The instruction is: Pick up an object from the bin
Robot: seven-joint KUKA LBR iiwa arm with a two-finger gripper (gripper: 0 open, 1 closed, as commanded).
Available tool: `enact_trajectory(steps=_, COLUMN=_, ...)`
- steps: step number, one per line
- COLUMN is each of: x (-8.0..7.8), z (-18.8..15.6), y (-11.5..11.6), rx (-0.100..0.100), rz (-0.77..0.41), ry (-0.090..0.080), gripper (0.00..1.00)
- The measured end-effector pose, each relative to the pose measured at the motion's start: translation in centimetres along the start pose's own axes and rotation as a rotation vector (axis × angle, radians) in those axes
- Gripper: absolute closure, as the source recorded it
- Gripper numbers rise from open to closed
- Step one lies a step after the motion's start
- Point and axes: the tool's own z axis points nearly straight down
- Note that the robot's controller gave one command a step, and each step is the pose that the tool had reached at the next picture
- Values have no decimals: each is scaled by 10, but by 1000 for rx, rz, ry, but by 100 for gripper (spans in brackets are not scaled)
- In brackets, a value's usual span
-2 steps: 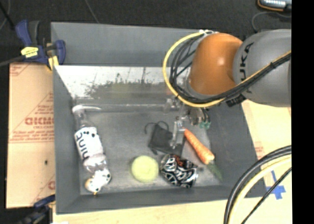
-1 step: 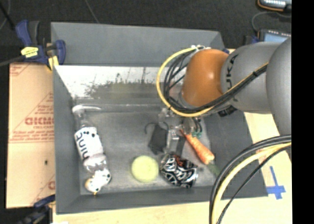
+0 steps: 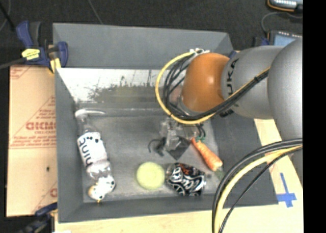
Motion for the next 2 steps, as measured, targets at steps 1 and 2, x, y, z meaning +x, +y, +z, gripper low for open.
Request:
enact_trajectory(steps=1, x=0, z=0, y=0, rx=0, rz=0, ry=0, gripper=100)
enact_trajectory(steps=2, x=-14, z=-152, y=-10, rx=2, rz=-4, ry=-9, gripper=100)
